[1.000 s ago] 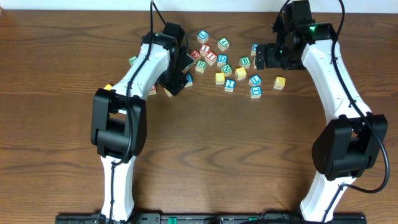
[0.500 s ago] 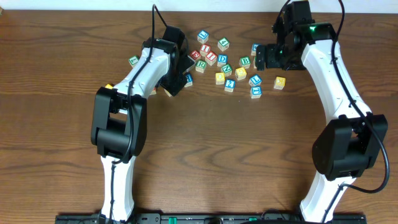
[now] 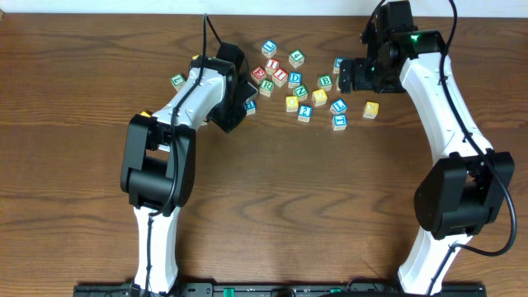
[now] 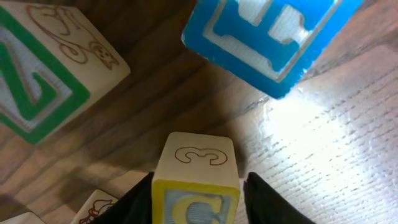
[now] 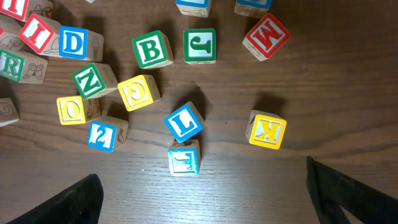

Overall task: Spell out CORL
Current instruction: 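Lower the left gripper onto the yellow C block and close, then carry the C block toward the open table and set it down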

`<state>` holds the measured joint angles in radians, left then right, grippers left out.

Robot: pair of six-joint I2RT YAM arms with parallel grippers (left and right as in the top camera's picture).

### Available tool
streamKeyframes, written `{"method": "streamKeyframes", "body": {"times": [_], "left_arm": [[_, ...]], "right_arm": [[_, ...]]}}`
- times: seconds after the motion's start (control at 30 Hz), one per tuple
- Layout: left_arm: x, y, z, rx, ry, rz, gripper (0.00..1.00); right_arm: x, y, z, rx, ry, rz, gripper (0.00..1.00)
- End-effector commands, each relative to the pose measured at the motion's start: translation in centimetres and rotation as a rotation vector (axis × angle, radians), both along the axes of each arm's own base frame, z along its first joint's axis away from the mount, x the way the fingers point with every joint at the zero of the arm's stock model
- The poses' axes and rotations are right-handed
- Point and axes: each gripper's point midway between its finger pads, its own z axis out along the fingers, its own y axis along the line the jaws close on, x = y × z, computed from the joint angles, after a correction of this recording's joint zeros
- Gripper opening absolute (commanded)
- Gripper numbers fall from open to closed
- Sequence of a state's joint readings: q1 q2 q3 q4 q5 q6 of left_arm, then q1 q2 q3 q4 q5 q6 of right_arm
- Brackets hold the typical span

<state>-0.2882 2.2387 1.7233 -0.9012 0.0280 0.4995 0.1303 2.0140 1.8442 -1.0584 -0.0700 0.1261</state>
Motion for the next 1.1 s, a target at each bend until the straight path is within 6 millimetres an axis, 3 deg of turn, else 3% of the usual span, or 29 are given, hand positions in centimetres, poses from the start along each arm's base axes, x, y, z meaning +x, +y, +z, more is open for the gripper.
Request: {"method": "streamKeyframes", "body": {"times": [0.0,0.1,0.37,0.67,1.07], "left_arm": [[-0.4,-0.1,-1.0,-0.006,0.026,-0.003,0.38],[-0.4,-0.1,-0.9,-0.008,0.025,0.022,0.31],[-0.8,0.0,-0.9,-0.021,0.039,0.368,0.31],[-5.2,0.5,-0.7,0.043,0.195,1.009,0.31],[-6.6,-1.1,-0.5,0.023,0.267,0.969,0.30]], "right_arm": [[-0.3,0.2,-0.3,-0.004,0.012,-0.009,0.99],[-0.3,0.2,-0.3,-0.004,0.012,-0.009,0.99],[-0.3,0.2,-0.3,-0.004,0.012,-0.009,0.99],[-0.1,0.3,-0.2,-0.003,0.005,-0.009,0.99],[0.0,0.3,-0.2,-0.003,0.000,-0.009,0.99]]}}
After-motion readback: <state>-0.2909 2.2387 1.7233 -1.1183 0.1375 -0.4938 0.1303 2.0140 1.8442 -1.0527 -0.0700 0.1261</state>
